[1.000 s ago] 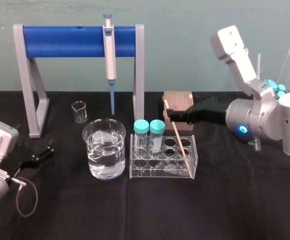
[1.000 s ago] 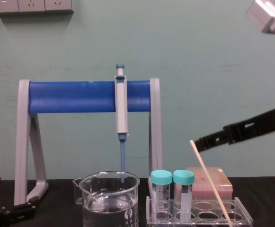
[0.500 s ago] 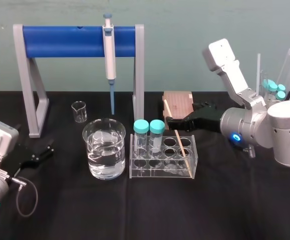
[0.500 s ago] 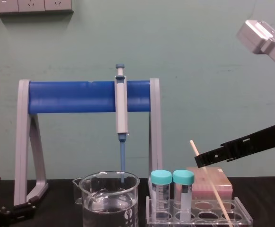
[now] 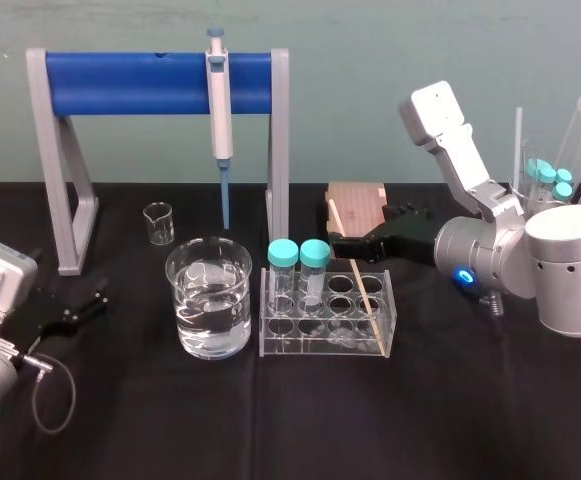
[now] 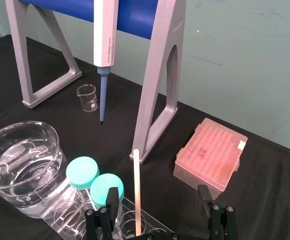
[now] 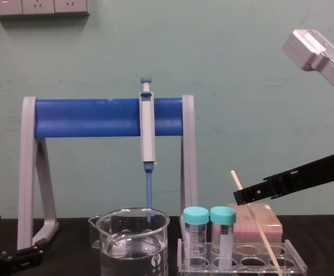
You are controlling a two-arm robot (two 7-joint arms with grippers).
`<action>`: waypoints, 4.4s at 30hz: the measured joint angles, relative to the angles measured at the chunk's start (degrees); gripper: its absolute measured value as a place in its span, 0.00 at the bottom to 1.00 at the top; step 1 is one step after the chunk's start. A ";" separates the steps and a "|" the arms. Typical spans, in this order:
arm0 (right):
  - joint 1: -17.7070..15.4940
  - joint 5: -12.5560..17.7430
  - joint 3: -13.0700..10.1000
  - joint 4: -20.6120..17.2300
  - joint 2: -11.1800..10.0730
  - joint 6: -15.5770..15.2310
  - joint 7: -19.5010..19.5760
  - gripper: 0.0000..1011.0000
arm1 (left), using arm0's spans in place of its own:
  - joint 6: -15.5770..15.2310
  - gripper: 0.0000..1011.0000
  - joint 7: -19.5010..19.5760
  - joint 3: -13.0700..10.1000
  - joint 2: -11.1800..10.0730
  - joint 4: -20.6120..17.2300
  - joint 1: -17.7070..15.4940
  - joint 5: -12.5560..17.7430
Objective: Hold the thermometer with one hand and immerse one end into the beaker, then reinsert it into the test tube rack.
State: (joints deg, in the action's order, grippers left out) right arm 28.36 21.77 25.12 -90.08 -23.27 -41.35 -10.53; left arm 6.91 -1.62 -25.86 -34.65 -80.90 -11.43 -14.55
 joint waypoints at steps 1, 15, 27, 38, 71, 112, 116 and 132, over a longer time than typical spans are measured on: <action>0.00 -0.10 -0.05 0.06 0.09 0.04 -0.03 0.99 | 0.00 0.99 0.00 0.00 0.00 0.00 0.00 0.00; -0.12 -1.62 -1.21 1.08 1.77 0.42 -0.76 0.99 | 0.00 0.99 0.00 0.00 0.00 0.00 0.00 0.00; 0.02 -2.87 -1.80 2.31 2.77 0.02 -1.70 0.99 | 0.00 0.99 0.00 0.00 0.00 0.00 0.00 0.00; 0.10 -4.26 -2.22 2.77 3.39 0.00 -2.87 0.99 | 0.00 0.99 0.00 0.00 0.00 0.00 0.00 0.00; 0.01 -5.69 -2.81 3.04 3.92 -0.17 -3.81 0.94 | 0.00 0.99 0.00 0.00 0.00 0.00 0.00 0.00; 0.01 -5.55 -2.78 2.98 3.89 -0.14 -3.69 0.06 | 0.00 0.99 0.00 0.00 0.00 0.00 0.00 0.00; -0.30 -5.64 -3.20 2.86 3.98 0.10 -3.76 0.06 | 0.00 0.99 0.00 0.00 0.00 0.00 0.00 0.00; -2.97 -5.86 -6.44 0.07 4.66 2.72 -5.77 0.05 | 0.00 0.99 0.00 0.00 0.00 0.00 0.00 0.00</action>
State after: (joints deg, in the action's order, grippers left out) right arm 25.38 15.91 18.68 -90.01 -18.61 -38.62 -16.30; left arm 6.91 -1.62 -25.86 -34.65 -80.90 -11.43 -14.55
